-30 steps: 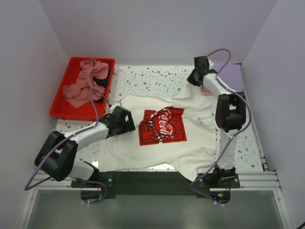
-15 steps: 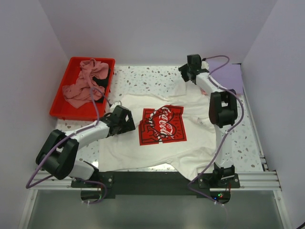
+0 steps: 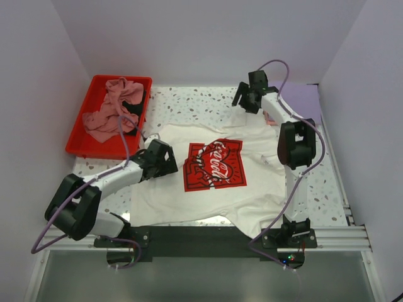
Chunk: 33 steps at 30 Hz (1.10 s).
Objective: Fold and stack the t-shirts
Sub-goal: Flatten the tshirt out
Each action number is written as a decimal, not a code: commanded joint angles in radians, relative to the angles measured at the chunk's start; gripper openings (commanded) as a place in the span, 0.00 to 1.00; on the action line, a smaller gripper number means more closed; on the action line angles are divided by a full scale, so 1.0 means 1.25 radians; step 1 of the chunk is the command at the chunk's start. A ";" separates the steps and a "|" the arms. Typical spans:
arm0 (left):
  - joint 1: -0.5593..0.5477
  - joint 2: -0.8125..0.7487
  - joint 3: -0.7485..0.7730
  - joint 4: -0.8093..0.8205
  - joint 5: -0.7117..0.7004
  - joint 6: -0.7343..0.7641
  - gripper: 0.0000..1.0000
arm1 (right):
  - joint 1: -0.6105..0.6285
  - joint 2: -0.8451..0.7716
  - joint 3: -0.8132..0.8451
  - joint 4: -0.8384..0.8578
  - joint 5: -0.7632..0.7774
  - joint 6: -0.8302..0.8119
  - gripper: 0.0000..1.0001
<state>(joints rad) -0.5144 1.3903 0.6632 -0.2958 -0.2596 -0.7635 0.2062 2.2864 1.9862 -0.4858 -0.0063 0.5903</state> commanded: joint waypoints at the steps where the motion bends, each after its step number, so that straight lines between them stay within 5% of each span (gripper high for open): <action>1: 0.007 -0.038 -0.008 -0.004 -0.008 0.017 1.00 | -0.004 -0.071 -0.067 -0.098 0.002 -0.179 0.72; 14: 0.007 -0.059 -0.010 -0.009 -0.021 0.018 1.00 | -0.004 -0.061 -0.153 -0.084 -0.002 -0.215 0.59; 33: 0.007 -0.049 -0.015 -0.003 -0.018 0.016 1.00 | -0.004 0.023 -0.053 -0.045 -0.028 -0.190 0.42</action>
<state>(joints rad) -0.5117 1.3399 0.6559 -0.3130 -0.2653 -0.7624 0.2054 2.2993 1.8664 -0.5682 -0.0219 0.3489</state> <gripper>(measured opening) 0.997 0.426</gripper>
